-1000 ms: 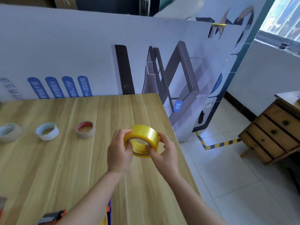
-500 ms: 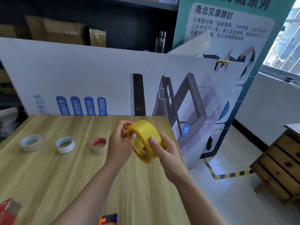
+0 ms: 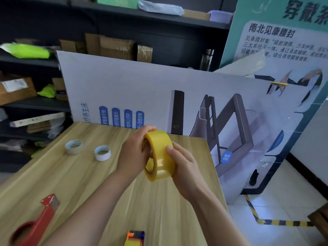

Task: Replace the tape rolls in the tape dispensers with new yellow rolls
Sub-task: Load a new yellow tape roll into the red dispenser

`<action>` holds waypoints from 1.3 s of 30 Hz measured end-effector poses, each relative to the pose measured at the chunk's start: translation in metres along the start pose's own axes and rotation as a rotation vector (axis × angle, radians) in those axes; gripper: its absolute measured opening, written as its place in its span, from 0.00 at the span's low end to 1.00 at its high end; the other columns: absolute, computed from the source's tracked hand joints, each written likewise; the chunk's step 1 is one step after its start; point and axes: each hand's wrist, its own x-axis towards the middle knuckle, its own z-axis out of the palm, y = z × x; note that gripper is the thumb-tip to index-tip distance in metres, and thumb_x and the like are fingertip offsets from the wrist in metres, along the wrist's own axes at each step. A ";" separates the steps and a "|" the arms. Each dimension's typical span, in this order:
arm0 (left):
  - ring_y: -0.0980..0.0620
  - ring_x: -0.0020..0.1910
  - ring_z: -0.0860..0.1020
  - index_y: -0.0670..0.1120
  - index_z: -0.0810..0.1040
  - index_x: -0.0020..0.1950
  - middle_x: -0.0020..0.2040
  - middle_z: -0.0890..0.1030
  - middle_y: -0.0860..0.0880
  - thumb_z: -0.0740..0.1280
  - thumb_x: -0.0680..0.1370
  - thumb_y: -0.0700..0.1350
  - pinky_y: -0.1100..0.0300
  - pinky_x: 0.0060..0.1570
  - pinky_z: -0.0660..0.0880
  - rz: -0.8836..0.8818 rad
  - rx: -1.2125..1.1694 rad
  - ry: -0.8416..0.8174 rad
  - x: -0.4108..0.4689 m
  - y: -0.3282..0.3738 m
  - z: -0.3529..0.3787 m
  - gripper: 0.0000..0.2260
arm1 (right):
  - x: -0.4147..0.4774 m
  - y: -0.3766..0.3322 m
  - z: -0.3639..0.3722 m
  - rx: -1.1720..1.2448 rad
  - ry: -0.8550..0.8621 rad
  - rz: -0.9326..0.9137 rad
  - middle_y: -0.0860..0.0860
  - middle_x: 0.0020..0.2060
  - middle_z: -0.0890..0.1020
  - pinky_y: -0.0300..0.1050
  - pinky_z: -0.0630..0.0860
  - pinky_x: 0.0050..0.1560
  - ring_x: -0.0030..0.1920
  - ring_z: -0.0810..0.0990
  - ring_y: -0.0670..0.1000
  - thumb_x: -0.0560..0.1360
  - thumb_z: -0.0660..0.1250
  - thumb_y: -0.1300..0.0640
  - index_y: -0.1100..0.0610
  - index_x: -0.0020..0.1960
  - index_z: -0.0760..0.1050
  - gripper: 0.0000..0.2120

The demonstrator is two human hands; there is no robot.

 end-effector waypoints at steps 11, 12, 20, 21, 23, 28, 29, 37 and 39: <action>0.53 0.33 0.72 0.51 0.75 0.50 0.35 0.74 0.51 0.59 0.80 0.40 0.65 0.27 0.68 -0.375 -0.216 -0.078 -0.025 -0.017 -0.066 0.08 | 0.000 0.008 0.065 -0.049 -0.212 -0.033 0.57 0.51 0.84 0.70 0.73 0.62 0.52 0.82 0.57 0.76 0.64 0.57 0.57 0.60 0.79 0.14; 0.56 0.35 0.73 0.56 0.73 0.55 0.38 0.75 0.54 0.61 0.78 0.37 0.67 0.30 0.70 -0.345 -0.212 -0.099 -0.028 -0.020 -0.074 0.14 | 0.001 0.010 0.073 -0.048 -0.206 -0.027 0.57 0.51 0.85 0.70 0.73 0.62 0.51 0.82 0.57 0.76 0.64 0.57 0.56 0.59 0.80 0.13; 0.56 0.46 0.78 0.49 0.78 0.58 0.46 0.78 0.63 0.67 0.72 0.34 0.69 0.39 0.70 -0.048 0.094 0.005 -0.030 -0.054 -0.155 0.17 | 0.022 0.028 0.149 -0.050 -0.185 0.020 0.58 0.49 0.86 0.61 0.77 0.57 0.48 0.85 0.55 0.76 0.66 0.55 0.56 0.57 0.81 0.12; 0.55 0.46 0.78 0.50 0.78 0.57 0.45 0.78 0.61 0.66 0.72 0.34 0.67 0.39 0.71 -0.061 0.082 -0.001 -0.029 -0.061 -0.166 0.16 | 0.026 0.031 0.161 -0.051 -0.182 0.024 0.58 0.49 0.86 0.60 0.77 0.57 0.48 0.85 0.55 0.76 0.66 0.54 0.57 0.58 0.80 0.13; 0.54 0.45 0.78 0.51 0.78 0.54 0.45 0.80 0.57 0.65 0.71 0.36 0.64 0.39 0.72 -0.130 0.051 -0.027 -0.027 -0.075 -0.189 0.15 | 0.033 0.037 0.188 -0.046 -0.171 0.026 0.59 0.49 0.86 0.60 0.77 0.57 0.47 0.85 0.55 0.75 0.66 0.53 0.58 0.58 0.80 0.15; 0.42 0.44 0.78 0.49 0.76 0.55 0.44 0.80 0.47 0.63 0.75 0.32 0.51 0.41 0.74 -0.346 -0.110 -0.122 -0.026 -0.123 -0.242 0.15 | 0.047 0.055 0.253 -0.019 -0.155 0.027 0.58 0.48 0.86 0.66 0.74 0.61 0.48 0.84 0.55 0.75 0.65 0.55 0.56 0.57 0.81 0.13; 0.38 0.47 0.78 0.46 0.75 0.58 0.47 0.80 0.42 0.62 0.75 0.31 0.46 0.44 0.75 -0.376 -0.120 -0.161 -0.025 -0.132 -0.251 0.15 | 0.050 0.059 0.264 -0.011 -0.150 0.028 0.59 0.49 0.86 0.67 0.74 0.61 0.48 0.83 0.56 0.75 0.64 0.56 0.56 0.57 0.81 0.13; 0.55 0.60 0.74 0.53 0.71 0.68 0.61 0.75 0.55 0.66 0.74 0.32 0.58 0.55 0.74 -0.183 -0.052 -0.124 -0.032 -0.161 -0.300 0.26 | 0.064 0.081 0.319 -0.004 -0.076 0.086 0.57 0.49 0.86 0.63 0.77 0.58 0.50 0.84 0.57 0.73 0.66 0.56 0.55 0.56 0.82 0.13; 0.56 0.56 0.77 0.51 0.76 0.63 0.57 0.78 0.56 0.67 0.74 0.35 0.61 0.53 0.74 -0.044 0.053 -0.070 -0.030 -0.164 -0.306 0.20 | 0.068 0.081 0.322 0.000 -0.080 0.093 0.57 0.48 0.86 0.61 0.78 0.56 0.48 0.85 0.55 0.75 0.66 0.56 0.56 0.56 0.81 0.13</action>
